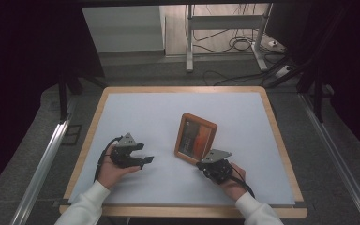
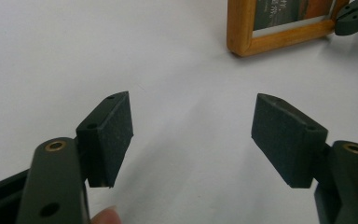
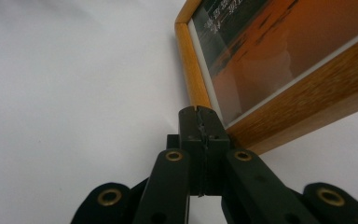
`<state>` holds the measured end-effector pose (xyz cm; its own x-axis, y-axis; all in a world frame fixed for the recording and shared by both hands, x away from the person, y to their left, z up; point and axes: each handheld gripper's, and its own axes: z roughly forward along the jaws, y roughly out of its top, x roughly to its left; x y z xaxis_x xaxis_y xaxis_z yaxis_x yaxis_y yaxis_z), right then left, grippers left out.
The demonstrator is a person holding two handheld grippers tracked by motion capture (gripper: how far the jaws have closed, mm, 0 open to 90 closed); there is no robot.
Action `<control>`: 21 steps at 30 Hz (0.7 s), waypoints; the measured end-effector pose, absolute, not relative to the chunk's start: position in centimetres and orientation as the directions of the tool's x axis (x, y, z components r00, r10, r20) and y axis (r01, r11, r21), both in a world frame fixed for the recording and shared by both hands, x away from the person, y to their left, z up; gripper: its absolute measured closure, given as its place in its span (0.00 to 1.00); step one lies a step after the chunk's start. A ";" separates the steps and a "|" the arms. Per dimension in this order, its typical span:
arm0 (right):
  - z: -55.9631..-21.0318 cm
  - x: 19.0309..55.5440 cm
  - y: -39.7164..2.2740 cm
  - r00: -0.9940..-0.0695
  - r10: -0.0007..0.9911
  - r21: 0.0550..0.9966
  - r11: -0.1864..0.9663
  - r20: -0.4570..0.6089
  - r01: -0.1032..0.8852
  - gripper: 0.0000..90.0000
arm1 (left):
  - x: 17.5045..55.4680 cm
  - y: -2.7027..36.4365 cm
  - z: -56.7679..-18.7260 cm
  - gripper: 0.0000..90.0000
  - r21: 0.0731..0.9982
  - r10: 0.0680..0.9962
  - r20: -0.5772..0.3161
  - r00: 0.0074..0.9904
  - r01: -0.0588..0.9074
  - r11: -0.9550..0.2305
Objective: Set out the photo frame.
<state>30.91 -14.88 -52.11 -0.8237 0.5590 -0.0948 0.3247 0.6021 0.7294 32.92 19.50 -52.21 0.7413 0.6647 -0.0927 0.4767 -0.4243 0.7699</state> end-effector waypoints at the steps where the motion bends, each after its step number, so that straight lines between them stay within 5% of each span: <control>1: -52.1 31.0 -15.0 -0.824 0.559 0.728 0.604 -0.097 0.324 1.00 | 32.9 19.5 -52.2 0.32 0.769 0.665 -0.091 0.742 0.476 -0.426; 21: -52.0 31.8 -16.9 -0.796 0.597 0.732 0.588 -0.104 0.345 1.00 | 32.8 19.4 -52.1 0.32 0.771 0.664 -0.079 0.743 0.468 -0.432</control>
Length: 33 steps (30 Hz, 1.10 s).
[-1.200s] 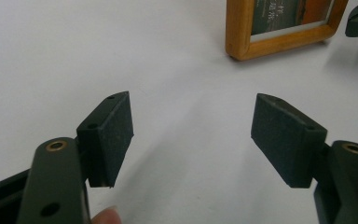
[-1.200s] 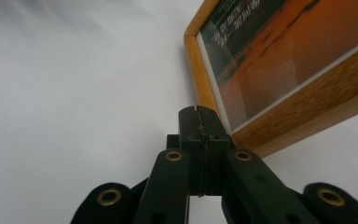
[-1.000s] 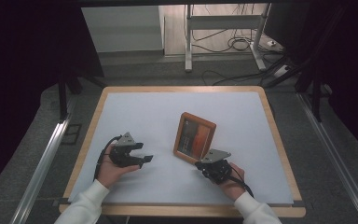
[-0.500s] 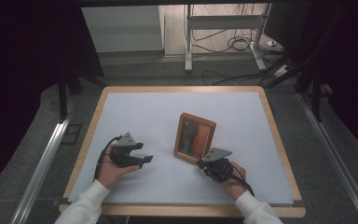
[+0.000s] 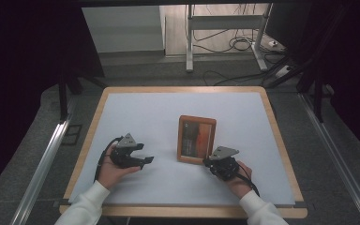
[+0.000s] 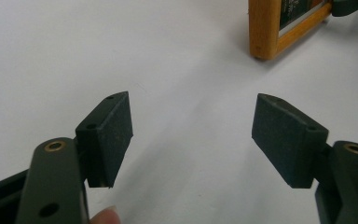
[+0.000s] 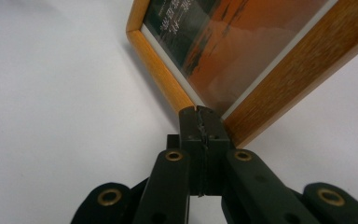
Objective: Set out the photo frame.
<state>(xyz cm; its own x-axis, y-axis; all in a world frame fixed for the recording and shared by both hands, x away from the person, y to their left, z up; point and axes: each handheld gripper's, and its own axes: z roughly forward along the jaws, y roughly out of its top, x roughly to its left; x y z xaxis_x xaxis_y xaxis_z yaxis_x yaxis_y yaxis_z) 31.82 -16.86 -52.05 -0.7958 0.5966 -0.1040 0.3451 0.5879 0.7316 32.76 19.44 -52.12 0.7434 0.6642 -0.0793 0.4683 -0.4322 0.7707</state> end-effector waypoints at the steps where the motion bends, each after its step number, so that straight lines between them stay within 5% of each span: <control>1: -52.0 31.8 -16.9 -0.796 0.597 0.732 0.588 -0.104 0.345 1.00 | 32.8 19.4 -52.1 0.32 0.771 0.664 -0.079 0.743 0.468 -0.432; 28: -51.0 31.4 -19.3 -0.770 0.633 0.778 0.521 -0.075 0.352 0.97 | 32.3 19.4 -52.0 0.31 0.768 0.663 -0.056 0.747 0.456 -0.450; 31: -50.8 31.4 -20.3 -0.762 0.646 0.785 0.499 -0.054 0.367 0.86 | 31.8 19.5 -52.0 0.31 0.769 0.662 -0.053 0.748 0.453 -0.450; 32: -50.7 31.3 -20.8 -0.752 0.658 0.797 0.470 -0.031 0.379 0.69 | 31.6 19.6 -52.0 0.31 0.767 0.666 -0.054 0.744 0.458 -0.449; 33: -50.7 31.3 -20.8 -0.752 0.658 0.797 0.470 -0.031 0.379 0.69 | 31.6 19.6 -52.0 0.31 0.767 0.666 -0.054 0.744 0.458 -0.449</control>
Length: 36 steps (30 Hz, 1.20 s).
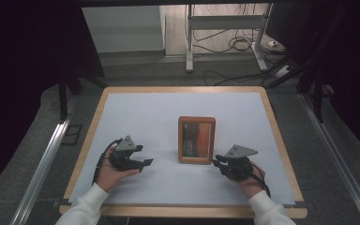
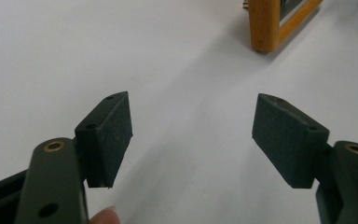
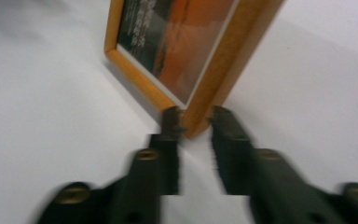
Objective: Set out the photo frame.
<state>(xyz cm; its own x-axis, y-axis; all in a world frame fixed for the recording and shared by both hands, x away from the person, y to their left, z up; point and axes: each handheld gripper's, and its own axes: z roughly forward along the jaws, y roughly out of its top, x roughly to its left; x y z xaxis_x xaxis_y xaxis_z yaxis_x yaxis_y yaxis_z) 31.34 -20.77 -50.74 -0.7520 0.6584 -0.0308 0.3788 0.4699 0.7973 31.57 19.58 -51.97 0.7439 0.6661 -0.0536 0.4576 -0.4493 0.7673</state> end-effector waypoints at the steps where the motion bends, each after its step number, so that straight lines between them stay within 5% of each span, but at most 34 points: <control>1: -50.7 31.3 -21.0 -0.741 0.671 0.804 0.455 -0.027 0.382 0.61 | 31.4 19.7 -51.9 0.31 0.770 0.670 -0.057 0.740 0.459 -0.442; 2: -50.6 31.2 -21.5 -0.722 0.692 0.817 0.425 -0.016 0.390 0.50 | 31.2 19.8 -51.8 0.31 0.772 0.671 -0.059 0.739 0.460 -0.438; 8: -50.3 31.2 -24.0 -0.683 0.729 0.832 0.355 0.040 0.427 0.36 | 30.5 19.9 -52.0 0.31 0.772 0.685 -0.066 0.725 0.472 -0.426; 18: -51.2 30.4 -28.9 -0.624 0.780 0.822 0.326 0.045 0.467 0.26 | 29.2 19.3 -52.5 0.31 0.759 0.709 -0.067 0.702 0.497 -0.420; 36: -52.1 31.0 -29.9 -0.591 0.804 0.798 0.319 0.056 0.511 0.25 | 28.9 19.8 -52.6 0.31 0.776 0.712 -0.065 0.699 0.484 -0.404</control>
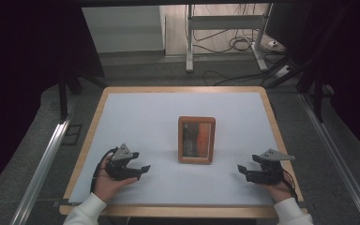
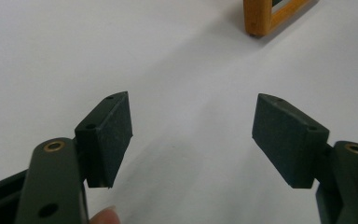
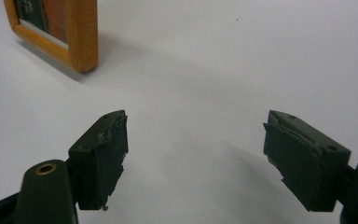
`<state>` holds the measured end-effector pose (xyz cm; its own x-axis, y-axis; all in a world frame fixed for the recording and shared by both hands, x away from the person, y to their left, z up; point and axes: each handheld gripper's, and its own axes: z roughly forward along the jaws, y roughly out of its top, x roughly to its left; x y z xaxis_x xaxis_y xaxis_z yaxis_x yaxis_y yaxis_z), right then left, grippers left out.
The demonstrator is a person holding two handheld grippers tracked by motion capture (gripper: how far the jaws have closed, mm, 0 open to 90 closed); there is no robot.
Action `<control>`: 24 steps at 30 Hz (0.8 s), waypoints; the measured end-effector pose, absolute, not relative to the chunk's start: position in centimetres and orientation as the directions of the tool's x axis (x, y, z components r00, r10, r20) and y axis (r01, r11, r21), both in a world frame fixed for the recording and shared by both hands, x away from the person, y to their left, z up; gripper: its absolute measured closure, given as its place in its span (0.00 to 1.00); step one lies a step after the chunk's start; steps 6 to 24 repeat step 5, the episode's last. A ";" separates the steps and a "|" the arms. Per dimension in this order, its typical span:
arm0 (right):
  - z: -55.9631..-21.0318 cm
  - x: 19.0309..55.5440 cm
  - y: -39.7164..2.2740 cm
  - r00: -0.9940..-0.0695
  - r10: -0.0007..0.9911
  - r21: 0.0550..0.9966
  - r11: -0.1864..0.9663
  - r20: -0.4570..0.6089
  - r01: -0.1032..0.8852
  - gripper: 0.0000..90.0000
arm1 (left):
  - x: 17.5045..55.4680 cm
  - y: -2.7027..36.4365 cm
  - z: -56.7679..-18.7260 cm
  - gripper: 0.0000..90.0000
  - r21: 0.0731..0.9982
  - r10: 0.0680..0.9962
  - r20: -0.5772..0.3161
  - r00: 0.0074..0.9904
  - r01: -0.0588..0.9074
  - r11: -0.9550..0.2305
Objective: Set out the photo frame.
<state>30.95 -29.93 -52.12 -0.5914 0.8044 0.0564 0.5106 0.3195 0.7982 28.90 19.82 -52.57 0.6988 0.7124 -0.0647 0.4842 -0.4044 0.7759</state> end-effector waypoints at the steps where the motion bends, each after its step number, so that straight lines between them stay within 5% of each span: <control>1: -52.1 30.9 -29.9 -0.586 0.808 0.799 0.313 0.059 0.513 0.25 | 28.9 19.8 -52.6 0.31 0.777 0.711 -0.064 0.701 0.482 -0.405; 24: -52.0 30.8 -29.9 -0.583 0.811 0.801 0.314 0.053 0.510 0.25 | 28.9 19.8 -52.6 0.31 0.774 0.701 -0.059 0.711 0.476 -0.417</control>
